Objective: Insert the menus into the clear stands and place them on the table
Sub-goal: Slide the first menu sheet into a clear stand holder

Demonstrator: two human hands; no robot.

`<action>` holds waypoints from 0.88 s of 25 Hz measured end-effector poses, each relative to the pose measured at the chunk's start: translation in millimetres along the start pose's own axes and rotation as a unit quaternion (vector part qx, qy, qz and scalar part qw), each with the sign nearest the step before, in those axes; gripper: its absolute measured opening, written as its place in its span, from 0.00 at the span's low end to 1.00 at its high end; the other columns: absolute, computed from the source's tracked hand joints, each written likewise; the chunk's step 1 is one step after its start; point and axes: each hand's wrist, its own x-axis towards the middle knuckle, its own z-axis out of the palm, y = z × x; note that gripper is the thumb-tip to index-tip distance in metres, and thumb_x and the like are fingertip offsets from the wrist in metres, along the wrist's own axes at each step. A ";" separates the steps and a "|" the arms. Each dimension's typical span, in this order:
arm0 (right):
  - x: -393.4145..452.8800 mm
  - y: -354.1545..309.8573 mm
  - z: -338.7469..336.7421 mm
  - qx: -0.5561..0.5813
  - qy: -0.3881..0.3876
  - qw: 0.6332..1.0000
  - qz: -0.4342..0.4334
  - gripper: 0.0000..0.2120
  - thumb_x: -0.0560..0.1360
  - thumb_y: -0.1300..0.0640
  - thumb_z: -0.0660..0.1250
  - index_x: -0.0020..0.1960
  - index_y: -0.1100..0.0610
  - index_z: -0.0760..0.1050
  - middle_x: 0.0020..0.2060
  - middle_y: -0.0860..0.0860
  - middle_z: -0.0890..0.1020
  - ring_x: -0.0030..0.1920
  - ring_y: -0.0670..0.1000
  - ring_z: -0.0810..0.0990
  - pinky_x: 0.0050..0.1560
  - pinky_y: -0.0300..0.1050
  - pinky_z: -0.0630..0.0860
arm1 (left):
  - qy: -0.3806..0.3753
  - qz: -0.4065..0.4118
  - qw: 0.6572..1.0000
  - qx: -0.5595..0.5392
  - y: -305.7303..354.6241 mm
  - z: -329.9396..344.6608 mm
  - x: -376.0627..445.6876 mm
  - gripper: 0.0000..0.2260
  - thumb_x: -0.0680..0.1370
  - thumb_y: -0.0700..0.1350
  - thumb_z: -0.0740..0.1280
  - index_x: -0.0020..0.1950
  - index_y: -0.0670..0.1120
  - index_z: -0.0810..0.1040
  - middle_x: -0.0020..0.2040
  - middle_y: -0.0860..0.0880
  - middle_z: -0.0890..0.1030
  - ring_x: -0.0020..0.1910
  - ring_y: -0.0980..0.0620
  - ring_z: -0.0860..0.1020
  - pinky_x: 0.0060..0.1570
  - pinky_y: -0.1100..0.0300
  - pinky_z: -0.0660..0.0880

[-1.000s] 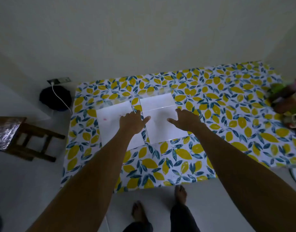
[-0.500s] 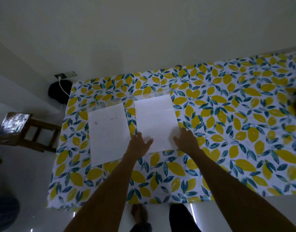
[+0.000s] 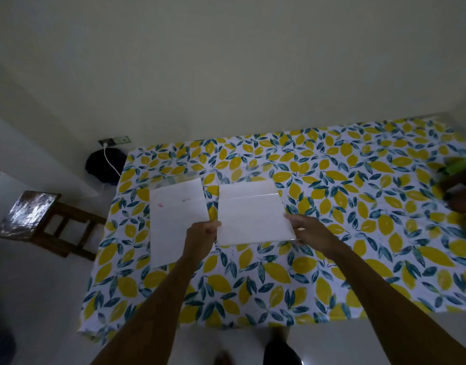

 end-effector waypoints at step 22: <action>84.0 -48.8 -39.1 -0.123 0.167 0.963 -0.174 0.17 0.80 0.45 0.61 0.42 0.57 0.75 0.39 0.51 0.79 0.42 0.48 0.79 0.43 0.48 0.74 | 0.105 0.083 0.991 -0.016 61.0 -29.2 85.0 0.04 0.76 0.47 0.71 0.44 0.48 0.81 0.40 0.55 0.82 0.39 0.57 0.79 0.39 0.64 0.69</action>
